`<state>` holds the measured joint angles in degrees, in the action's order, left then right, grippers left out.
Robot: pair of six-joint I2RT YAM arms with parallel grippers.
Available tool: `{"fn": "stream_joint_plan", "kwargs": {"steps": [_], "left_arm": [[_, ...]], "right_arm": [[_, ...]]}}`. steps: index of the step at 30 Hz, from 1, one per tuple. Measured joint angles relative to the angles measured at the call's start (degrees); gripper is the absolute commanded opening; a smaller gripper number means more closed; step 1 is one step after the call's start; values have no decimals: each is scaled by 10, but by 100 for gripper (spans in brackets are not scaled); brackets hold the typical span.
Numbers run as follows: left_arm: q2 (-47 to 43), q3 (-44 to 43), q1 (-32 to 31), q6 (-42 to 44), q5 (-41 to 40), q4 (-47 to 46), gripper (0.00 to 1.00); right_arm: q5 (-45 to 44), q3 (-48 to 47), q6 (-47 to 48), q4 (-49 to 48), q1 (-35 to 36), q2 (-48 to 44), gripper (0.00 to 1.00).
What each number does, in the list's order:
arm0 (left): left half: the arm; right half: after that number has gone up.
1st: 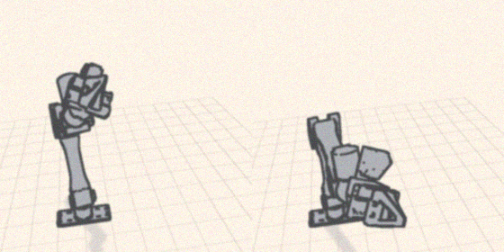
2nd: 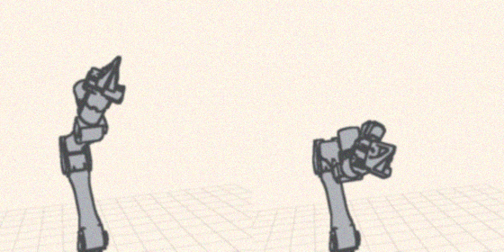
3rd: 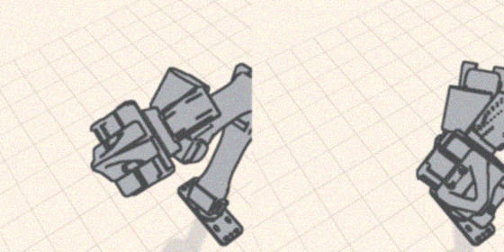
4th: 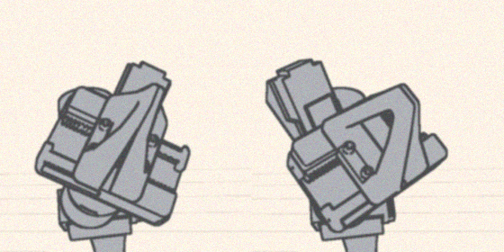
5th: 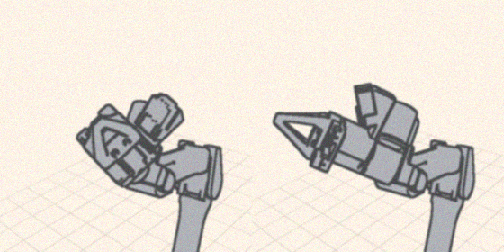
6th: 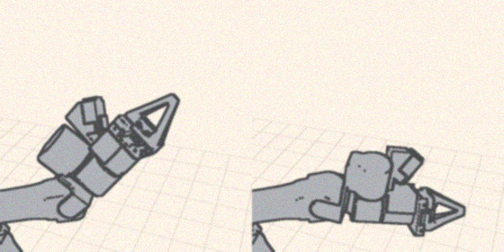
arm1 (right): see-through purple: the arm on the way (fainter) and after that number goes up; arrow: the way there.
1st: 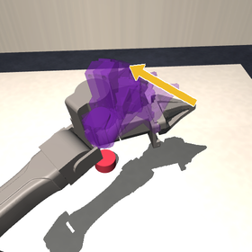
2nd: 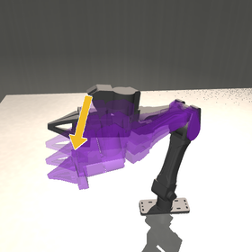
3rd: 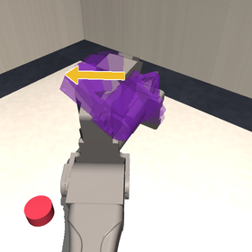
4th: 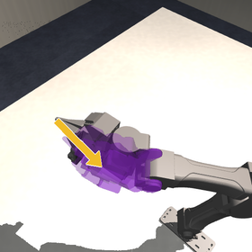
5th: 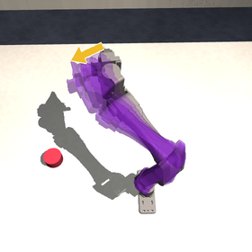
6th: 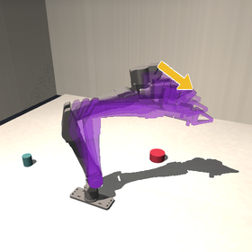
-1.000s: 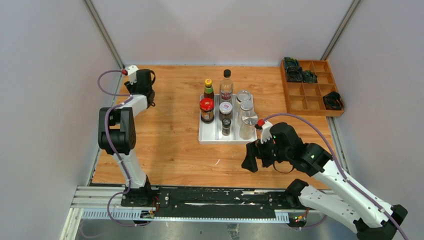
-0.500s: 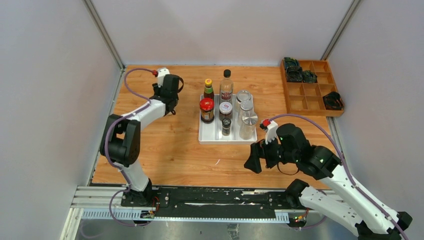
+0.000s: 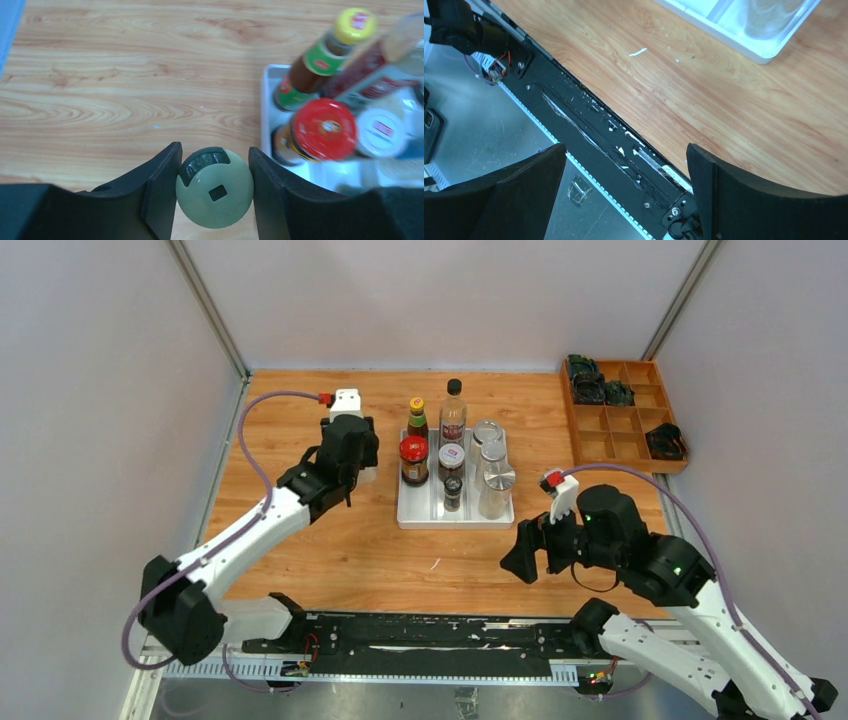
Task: Organize the condiment bottles
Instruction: Place the bottle in the storage box.
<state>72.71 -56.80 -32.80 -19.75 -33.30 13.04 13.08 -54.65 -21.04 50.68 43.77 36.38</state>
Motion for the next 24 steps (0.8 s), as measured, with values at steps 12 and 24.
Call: {"fn": "stream_joint_plan", "kwargs": {"steps": [12,24], "left_arm": [[-137,1,-136,24,63,67,45],[-9,13,-206,45,78,-19,44]], "right_arm": [[-226,-202,49,84,0,2,100],[-242,-170,58,61,-32,83,100]]}}
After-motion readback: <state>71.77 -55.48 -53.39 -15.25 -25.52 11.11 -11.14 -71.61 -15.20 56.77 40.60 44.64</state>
